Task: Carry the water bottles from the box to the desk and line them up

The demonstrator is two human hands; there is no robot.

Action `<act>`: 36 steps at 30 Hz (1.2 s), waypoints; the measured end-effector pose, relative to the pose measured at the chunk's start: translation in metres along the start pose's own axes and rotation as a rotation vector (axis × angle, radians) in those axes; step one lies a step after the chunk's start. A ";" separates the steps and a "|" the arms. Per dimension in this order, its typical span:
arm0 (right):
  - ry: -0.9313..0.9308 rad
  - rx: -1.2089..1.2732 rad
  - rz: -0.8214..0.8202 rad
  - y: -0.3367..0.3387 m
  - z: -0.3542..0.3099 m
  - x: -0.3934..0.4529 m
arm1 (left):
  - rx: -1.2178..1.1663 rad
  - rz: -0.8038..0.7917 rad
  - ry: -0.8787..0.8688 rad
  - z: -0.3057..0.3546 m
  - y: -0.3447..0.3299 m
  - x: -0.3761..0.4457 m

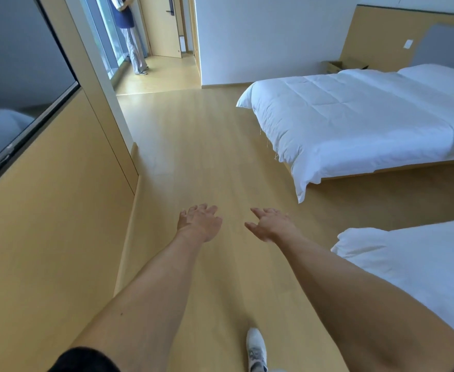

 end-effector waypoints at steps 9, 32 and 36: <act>0.060 -0.007 -0.010 0.091 0.037 0.157 | -0.064 0.013 0.068 0.051 0.070 0.148; -0.055 -0.034 -0.028 0.241 0.043 0.534 | -0.090 -0.044 0.004 0.050 0.194 0.566; -0.060 -0.011 -0.023 0.277 0.030 0.599 | -0.078 -0.033 -0.029 0.047 0.234 0.638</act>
Point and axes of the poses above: each hand's wrist, its own x-axis towards the middle knuckle, its own y-axis out of the back of the hand, z = x × y, the point moved 10 cm from there along x, towards the middle knuckle, and after that the axes turned 5 degrees about y, right-handed, at the moved point
